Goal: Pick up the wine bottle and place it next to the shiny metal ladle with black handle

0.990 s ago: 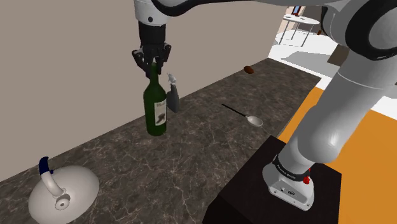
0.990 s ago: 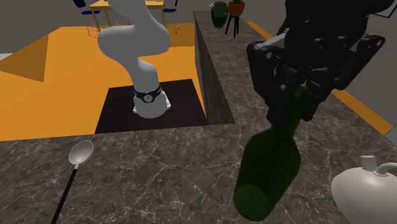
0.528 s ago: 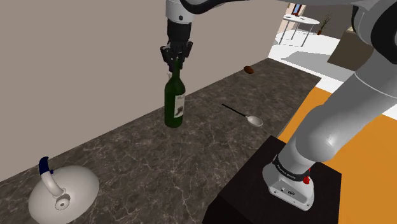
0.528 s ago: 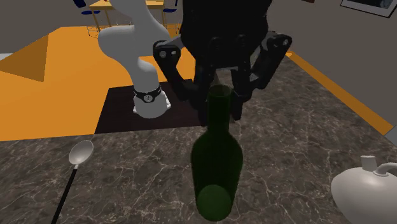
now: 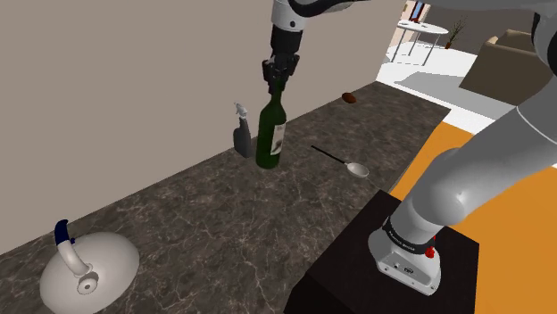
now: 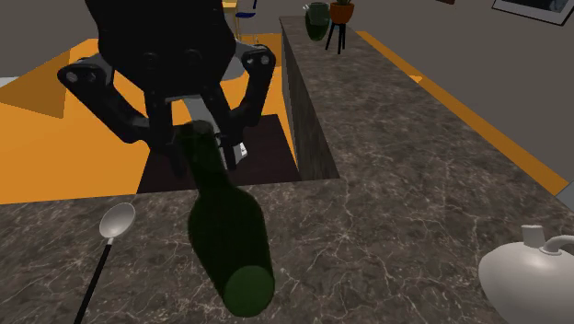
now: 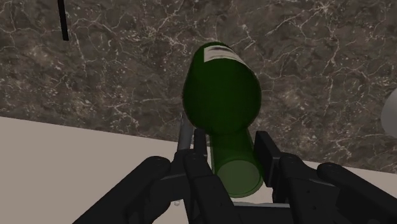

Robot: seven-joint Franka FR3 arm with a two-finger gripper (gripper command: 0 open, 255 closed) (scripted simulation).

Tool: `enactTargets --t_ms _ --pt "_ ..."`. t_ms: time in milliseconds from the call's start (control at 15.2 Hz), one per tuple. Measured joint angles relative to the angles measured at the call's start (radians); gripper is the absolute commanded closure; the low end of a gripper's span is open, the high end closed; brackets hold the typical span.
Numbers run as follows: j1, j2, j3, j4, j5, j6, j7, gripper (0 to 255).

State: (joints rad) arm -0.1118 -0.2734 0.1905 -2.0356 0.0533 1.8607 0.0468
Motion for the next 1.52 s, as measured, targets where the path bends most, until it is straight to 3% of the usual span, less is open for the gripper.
enactTargets --t_ms 858,1518 --pt "-0.117 -0.097 -0.228 -0.095 -0.034 -0.011 -0.330 255" --pt "-0.201 -0.029 -0.398 -0.028 -0.061 -0.016 -0.573 255"
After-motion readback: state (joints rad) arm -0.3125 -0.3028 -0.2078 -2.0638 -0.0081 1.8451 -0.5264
